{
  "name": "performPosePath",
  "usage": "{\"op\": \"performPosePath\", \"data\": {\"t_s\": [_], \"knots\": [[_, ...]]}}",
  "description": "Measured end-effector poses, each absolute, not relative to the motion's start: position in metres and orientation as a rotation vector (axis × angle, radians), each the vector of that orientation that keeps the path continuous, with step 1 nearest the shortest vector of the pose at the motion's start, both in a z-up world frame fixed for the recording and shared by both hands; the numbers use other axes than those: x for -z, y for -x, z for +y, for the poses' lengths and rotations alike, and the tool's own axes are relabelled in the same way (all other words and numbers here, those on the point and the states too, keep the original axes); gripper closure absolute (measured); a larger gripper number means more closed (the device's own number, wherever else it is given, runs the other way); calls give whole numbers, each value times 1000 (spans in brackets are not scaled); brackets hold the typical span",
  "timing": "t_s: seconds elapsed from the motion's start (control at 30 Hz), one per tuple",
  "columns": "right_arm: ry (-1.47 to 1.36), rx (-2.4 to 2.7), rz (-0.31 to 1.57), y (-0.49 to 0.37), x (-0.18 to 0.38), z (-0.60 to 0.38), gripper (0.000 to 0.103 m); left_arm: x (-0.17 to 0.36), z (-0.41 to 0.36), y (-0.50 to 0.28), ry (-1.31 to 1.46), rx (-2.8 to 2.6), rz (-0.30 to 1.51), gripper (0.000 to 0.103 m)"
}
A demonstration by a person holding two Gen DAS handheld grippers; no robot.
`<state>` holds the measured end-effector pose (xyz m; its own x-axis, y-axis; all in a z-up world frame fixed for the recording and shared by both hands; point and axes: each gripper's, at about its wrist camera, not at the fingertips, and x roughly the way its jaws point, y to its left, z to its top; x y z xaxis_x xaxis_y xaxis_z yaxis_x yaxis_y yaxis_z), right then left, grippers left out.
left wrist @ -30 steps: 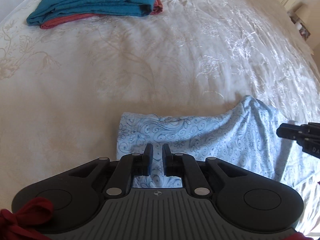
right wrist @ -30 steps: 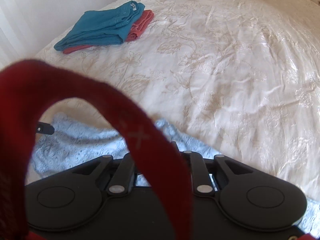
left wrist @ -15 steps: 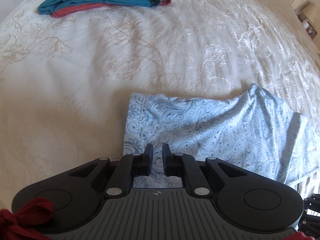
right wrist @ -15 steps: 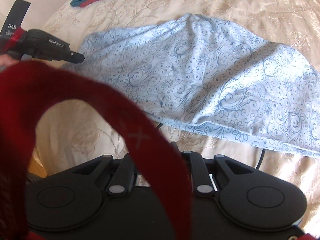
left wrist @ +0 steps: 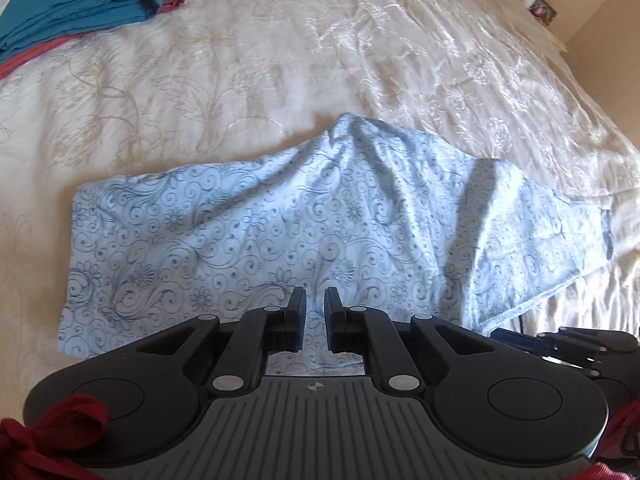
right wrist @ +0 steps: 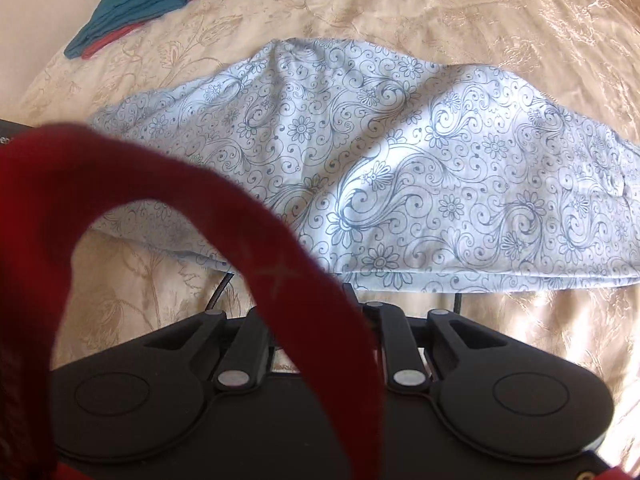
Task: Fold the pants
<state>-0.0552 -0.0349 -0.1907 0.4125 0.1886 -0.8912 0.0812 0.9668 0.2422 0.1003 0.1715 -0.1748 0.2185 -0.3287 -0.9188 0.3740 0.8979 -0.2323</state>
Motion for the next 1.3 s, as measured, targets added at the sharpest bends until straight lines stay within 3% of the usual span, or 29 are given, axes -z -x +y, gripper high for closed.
{"op": "performPosePath", "data": {"t_s": [0.2,0.33,0.43,1.03,1.23,1.3], "knots": [[-388,150,1046,83,175,-106,76,184,126,-88,-52,537,1268,92],[-434,234,1047,87,183,-153,66,202,103,-83,-69,509,1320,92],[-460,218,1058,83,190,-170,66,220,96,-80,-134,459,1386,92],[-800,156,1135,65,226,-160,65,221,113,-86,-99,372,1418,92],[-876,212,1072,64,227,-162,66,221,110,-85,-102,383,1415,92],[-861,227,1064,62,226,-161,71,221,112,-84,-100,388,1414,92]]}}
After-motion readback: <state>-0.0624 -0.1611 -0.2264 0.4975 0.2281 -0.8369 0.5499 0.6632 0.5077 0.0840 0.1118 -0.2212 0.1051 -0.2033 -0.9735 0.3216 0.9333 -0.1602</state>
